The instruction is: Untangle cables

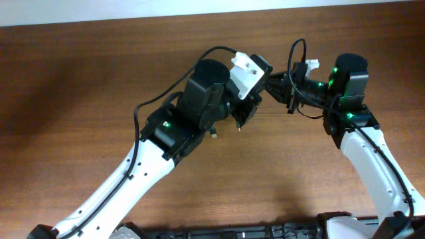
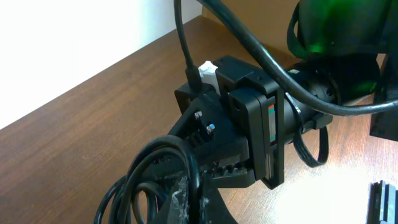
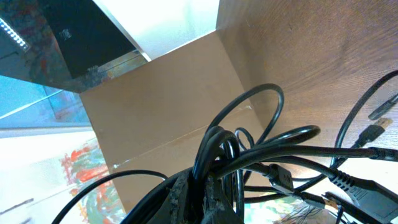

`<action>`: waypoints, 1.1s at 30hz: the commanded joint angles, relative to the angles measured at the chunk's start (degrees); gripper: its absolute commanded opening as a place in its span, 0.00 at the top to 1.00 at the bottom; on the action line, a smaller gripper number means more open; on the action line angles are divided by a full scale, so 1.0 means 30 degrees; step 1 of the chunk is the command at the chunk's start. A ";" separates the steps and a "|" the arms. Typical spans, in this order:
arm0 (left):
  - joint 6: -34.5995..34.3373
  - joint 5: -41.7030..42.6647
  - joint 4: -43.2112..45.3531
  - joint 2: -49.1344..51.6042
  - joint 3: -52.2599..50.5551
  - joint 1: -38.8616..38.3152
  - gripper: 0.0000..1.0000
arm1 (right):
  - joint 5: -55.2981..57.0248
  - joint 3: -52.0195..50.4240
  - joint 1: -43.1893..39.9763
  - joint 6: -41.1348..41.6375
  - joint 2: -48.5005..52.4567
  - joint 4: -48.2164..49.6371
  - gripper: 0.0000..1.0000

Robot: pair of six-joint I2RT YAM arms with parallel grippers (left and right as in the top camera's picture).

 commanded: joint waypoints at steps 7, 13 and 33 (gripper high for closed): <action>-0.0284 0.1151 0.1370 -0.0182 0.0328 -0.0401 1.00 | -0.0583 0.0036 0.0138 -0.0532 0.0029 -0.0058 0.87; -0.1333 0.1144 0.1341 -0.0124 0.0328 -0.0393 1.00 | -0.0146 0.0036 0.0138 -0.0532 0.0029 -0.0051 0.96; -0.3745 -0.6637 -0.4590 -0.0117 0.0328 -0.0335 0.67 | 0.0510 0.0036 0.0109 -0.3905 0.0029 0.2616 0.96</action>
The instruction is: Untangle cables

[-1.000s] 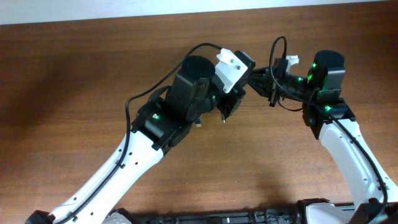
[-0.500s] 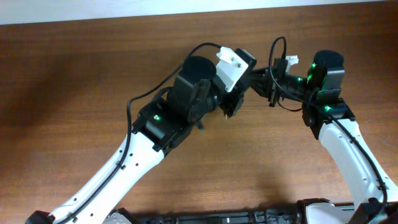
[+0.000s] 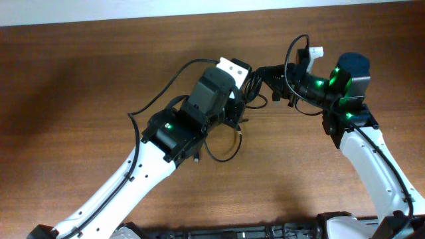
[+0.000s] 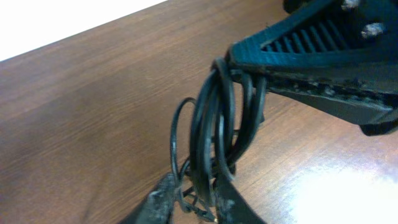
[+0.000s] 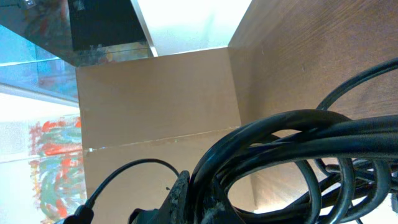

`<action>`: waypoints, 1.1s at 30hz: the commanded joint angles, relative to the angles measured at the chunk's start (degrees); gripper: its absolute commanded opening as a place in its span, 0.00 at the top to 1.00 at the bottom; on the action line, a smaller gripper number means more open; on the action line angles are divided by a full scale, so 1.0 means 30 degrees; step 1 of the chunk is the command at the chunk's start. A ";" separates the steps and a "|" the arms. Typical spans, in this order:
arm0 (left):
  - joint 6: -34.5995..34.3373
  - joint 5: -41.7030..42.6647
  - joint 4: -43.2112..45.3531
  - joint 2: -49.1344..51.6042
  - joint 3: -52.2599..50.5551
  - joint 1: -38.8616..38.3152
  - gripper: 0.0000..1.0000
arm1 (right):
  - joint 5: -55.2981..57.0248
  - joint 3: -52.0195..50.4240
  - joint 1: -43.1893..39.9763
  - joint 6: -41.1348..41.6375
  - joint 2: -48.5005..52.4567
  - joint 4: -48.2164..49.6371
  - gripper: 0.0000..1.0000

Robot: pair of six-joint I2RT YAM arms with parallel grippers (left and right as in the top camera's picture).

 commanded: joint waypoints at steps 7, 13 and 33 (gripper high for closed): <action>-0.0699 0.3497 0.0262 -0.0117 0.0219 0.0525 0.44 | -0.1647 0.0058 0.0073 -0.0444 -0.0007 0.3147 0.96; -0.0699 0.3665 0.0175 -0.0124 0.0219 0.1610 0.47 | -0.2419 0.0058 0.0073 -0.1086 -0.0007 0.3147 0.96; -0.2681 0.8961 0.0517 0.0707 0.0219 0.2856 0.48 | -0.3162 0.0058 0.0102 -0.1945 -0.0007 0.3155 0.96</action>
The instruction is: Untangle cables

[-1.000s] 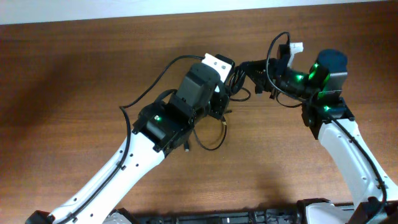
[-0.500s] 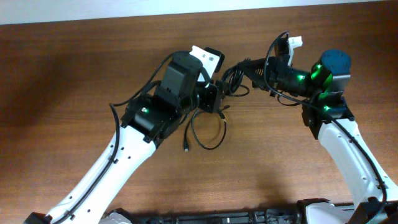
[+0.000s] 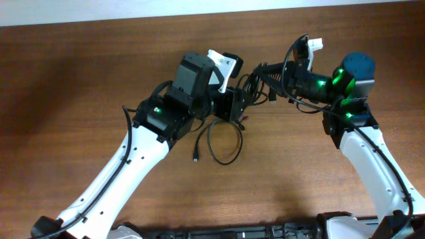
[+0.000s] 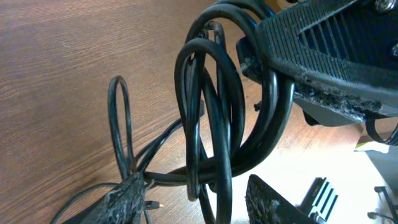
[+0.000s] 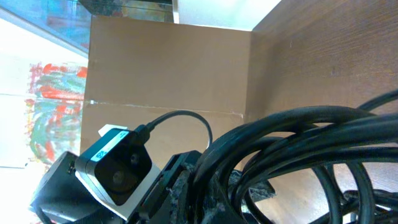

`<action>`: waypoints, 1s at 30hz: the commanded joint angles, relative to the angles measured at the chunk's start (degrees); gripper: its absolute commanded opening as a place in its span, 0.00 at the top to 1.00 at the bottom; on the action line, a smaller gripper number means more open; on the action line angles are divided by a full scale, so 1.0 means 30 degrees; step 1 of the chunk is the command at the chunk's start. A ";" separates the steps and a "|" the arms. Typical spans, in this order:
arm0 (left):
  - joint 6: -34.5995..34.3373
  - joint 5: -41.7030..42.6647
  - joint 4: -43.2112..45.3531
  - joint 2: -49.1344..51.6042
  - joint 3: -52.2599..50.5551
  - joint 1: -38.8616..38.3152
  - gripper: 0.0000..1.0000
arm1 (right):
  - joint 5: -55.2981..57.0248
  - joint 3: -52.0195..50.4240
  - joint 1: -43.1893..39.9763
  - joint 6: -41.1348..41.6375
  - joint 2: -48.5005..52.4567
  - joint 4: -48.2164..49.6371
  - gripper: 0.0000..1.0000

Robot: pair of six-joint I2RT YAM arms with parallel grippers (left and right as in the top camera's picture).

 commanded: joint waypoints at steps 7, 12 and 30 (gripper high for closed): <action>0.0029 -0.1807 0.0211 -0.0204 0.0219 0.0080 0.54 | -0.2543 0.0087 0.0102 -0.0219 -0.0051 0.2193 0.96; 0.0029 -0.1333 0.0291 -0.0204 0.0219 0.0080 0.53 | -0.2776 0.0087 0.0087 -0.0233 -0.0051 0.2193 0.96; 0.2703 0.1027 0.0495 -0.0204 0.0219 0.2025 0.50 | -0.3264 0.0087 0.0087 -0.0233 -0.0044 0.2200 0.96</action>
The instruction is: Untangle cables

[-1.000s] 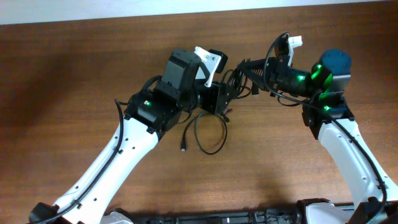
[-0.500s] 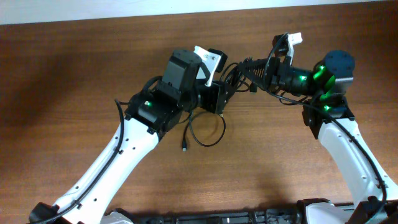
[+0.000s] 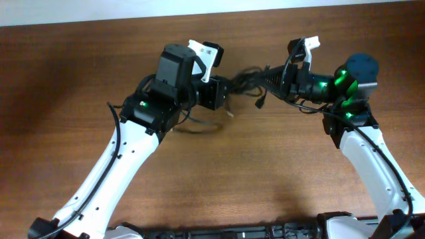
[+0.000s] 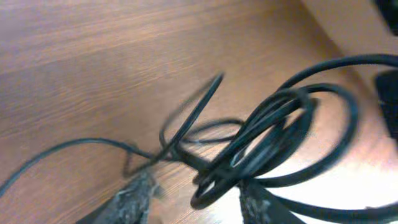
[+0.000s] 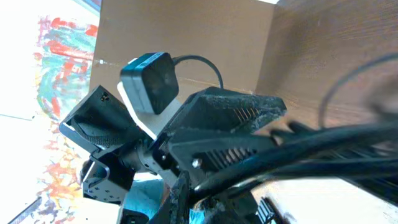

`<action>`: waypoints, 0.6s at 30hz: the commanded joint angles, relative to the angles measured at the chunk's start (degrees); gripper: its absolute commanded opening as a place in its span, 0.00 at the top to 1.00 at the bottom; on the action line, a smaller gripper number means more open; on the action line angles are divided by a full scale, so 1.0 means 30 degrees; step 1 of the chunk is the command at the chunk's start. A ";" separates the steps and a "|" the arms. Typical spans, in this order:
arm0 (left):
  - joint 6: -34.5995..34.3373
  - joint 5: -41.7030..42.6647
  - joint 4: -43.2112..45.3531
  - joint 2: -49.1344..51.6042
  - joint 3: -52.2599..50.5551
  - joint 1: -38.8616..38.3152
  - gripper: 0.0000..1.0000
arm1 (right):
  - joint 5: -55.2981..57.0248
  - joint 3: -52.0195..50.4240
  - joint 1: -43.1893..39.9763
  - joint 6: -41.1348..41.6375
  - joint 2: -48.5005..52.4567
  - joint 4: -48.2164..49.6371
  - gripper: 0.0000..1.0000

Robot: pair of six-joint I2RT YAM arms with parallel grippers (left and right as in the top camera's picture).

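Note:
A bundle of black cables (image 3: 242,81) hangs above the table between my two grippers. My right gripper (image 3: 263,74) is shut on one end of it; in its wrist view the strands (image 5: 311,158) run out from the shut gripper (image 5: 199,190) toward the left gripper's dark fingers (image 5: 230,118). My left gripper (image 3: 219,96) is open, its two fingers wide apart in the left wrist view (image 4: 196,194). Blurred cable loops (image 4: 273,137) pass between and above them. One thin strand (image 4: 74,146) trails off left.
The wooden table (image 3: 319,192) fills the overhead view, with its back edge and a white wall at the top. A loose cable loop (image 3: 196,127) lies on the wood under the left arm. A cardboard panel (image 5: 205,31) stands behind the scene in the right wrist view.
My left arm has shifted left and toward the back. The bundle is now drawn out longer between the grippers. The loop on the table lies further left, flatter. The right gripper barely moved.
At first both grippers were pressed close together around the raised bundle. Then the left gripper was shut on several loops beside the right finger, with cable dropping to the table. After that its jaws stood apart with loops between. Now the grippers are further apart.

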 commanded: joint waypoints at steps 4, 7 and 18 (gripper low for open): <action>0.1071 0.2266 0.0306 -0.0204 0.0211 -0.0233 0.41 | -0.0590 0.0087 0.0087 -0.0204 -0.0109 0.0160 0.96; 0.1115 0.2266 0.0291 -0.0204 0.0211 -0.0226 0.41 | -0.0583 0.0087 0.0087 -0.0204 -0.0109 0.0160 0.96; 0.6302 0.2208 -0.2062 -0.0007 0.0204 -0.0226 0.10 | -0.0568 0.0087 0.0051 -0.0189 -0.0117 0.0670 0.96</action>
